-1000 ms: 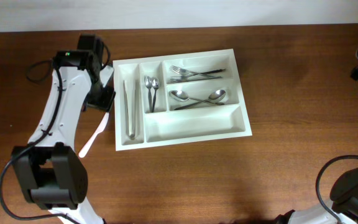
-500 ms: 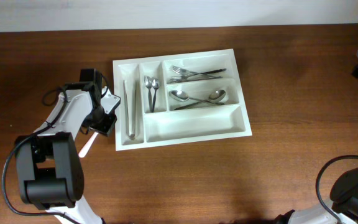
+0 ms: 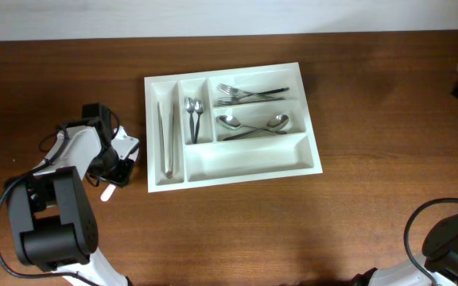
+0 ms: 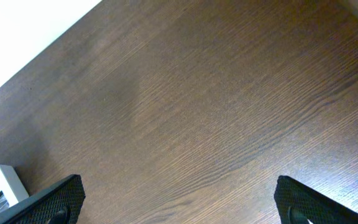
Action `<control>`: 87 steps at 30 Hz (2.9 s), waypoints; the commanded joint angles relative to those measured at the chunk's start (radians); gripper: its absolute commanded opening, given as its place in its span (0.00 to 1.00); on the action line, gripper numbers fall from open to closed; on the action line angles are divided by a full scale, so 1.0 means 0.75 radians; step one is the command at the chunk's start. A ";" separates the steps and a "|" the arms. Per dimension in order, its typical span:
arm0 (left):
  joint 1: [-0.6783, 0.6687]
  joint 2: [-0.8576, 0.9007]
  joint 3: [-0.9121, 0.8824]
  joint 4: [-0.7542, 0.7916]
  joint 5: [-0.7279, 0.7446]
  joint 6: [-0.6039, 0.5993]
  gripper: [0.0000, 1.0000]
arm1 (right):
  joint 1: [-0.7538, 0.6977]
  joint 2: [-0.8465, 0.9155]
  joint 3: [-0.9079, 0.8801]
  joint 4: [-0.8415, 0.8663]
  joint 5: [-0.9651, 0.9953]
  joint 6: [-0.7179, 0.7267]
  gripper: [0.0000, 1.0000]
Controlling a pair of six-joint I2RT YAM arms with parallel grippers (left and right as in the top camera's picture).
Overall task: Pack container
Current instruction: 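Move the left gripper down onto the white plastic knife and close, then carry the knife with the left gripper into the bottom compartment and release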
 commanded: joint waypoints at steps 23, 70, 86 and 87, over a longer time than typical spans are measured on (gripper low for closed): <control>-0.002 0.012 -0.120 0.166 0.045 0.172 0.06 | -0.002 0.005 -0.003 0.006 -0.012 -0.001 0.99; -0.785 -0.217 0.549 -0.087 0.231 0.181 0.02 | -0.003 0.005 -0.003 -0.014 -0.012 -0.001 0.99; -0.959 0.142 0.544 -0.089 0.173 0.472 0.16 | -0.002 0.005 -0.003 -0.036 -0.013 -0.001 0.99; -0.961 0.137 0.552 -0.090 0.134 0.459 0.36 | -0.002 0.005 -0.003 -0.040 -0.013 0.000 0.99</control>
